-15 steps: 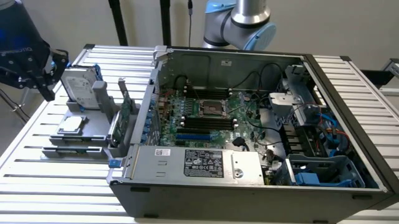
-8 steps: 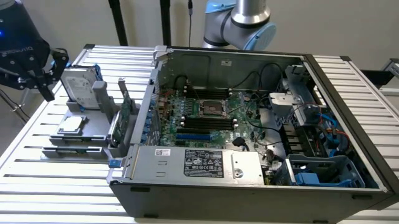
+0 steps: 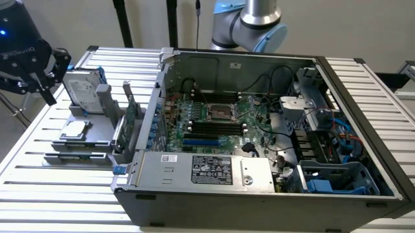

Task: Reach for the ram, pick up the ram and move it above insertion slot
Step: 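Pick up the ram and move it above insertion slot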

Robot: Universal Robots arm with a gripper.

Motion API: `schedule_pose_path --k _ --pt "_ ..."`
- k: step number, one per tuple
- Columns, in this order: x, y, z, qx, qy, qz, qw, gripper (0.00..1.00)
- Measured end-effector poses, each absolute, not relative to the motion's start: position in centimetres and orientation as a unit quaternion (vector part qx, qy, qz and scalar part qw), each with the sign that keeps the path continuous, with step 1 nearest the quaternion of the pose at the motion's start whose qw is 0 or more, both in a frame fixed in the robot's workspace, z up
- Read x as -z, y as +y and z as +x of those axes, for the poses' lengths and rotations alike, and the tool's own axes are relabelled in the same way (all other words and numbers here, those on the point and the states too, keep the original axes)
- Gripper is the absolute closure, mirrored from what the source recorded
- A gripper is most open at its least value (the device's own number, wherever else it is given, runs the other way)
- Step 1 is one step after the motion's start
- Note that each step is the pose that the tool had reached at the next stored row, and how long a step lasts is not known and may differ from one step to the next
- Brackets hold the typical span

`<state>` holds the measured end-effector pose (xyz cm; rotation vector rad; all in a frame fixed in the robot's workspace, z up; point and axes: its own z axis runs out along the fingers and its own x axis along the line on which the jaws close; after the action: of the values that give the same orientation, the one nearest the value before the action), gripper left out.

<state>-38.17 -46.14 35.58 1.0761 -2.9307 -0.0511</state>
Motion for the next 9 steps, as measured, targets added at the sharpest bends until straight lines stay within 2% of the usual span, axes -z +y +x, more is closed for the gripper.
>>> schedule_pose_path --k 9 --pt "-35.68 -46.14 -38.18 0.016 -0.907 0.420 0.011 0.89"
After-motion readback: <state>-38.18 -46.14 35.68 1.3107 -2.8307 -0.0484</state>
